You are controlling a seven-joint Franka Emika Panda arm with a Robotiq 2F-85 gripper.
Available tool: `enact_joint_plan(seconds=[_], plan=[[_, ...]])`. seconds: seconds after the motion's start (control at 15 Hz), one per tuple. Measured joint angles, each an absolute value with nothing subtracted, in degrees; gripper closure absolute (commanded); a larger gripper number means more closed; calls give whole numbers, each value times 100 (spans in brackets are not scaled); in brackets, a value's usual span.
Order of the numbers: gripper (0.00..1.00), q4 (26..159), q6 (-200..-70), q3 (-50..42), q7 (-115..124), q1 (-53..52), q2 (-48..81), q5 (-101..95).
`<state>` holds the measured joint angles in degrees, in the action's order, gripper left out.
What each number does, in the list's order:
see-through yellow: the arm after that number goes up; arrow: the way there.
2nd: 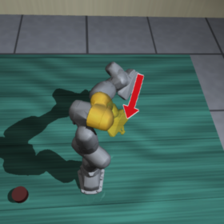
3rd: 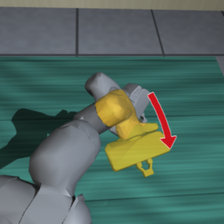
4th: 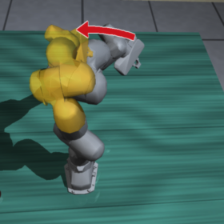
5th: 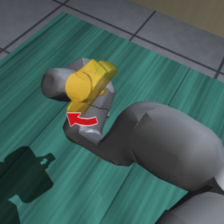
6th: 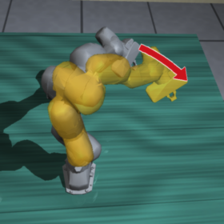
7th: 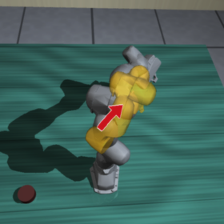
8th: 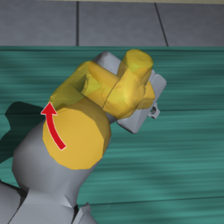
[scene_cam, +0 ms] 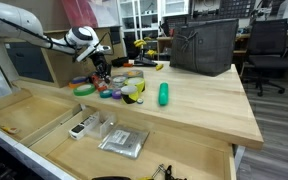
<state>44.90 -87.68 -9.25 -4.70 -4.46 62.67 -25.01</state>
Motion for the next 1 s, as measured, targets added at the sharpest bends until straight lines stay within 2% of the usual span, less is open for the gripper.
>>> enact_joint_plan(seconds=[0.67,1.0], plan=[[100,4529,-9044,-714,-788,-135,6199,-2434],[100,5054,-9600,-636,-788,-142,5917,-2447]])
